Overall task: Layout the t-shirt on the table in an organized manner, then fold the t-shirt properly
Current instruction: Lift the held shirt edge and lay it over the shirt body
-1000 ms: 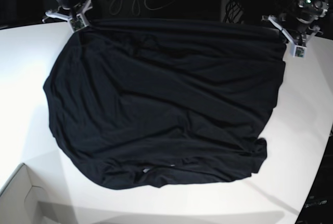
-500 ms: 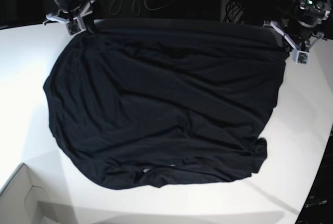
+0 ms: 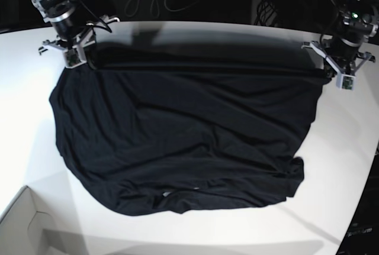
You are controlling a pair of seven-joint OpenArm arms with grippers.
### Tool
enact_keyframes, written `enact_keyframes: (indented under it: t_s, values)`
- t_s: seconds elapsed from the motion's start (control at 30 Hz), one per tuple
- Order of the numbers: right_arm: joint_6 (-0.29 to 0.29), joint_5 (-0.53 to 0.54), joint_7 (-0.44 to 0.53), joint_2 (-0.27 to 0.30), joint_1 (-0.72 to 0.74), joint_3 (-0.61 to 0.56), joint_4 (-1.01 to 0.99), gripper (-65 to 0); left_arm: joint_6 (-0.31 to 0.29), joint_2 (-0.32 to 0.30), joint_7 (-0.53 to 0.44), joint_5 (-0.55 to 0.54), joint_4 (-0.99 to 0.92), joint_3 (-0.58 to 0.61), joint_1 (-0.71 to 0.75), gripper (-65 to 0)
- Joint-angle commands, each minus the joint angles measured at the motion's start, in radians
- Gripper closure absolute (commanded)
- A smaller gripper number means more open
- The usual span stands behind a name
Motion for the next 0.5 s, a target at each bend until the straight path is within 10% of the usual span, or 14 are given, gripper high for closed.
enact_keyframes:
  t_s: [0.0,0.47]
  values:
    - [-0.002,0.014,0.021,0.005,0.010,0.001,0.018,0.0,0.006,-0.011,-0.016,0.000,0.016,-0.004,-0.010,-0.1]
    - [-0.002,0.010,0.019,0.005,0.176,-0.054,-0.042,0.0,0.006,-0.013,-0.016,0.003,-0.001,0.002,-0.072,-0.1]
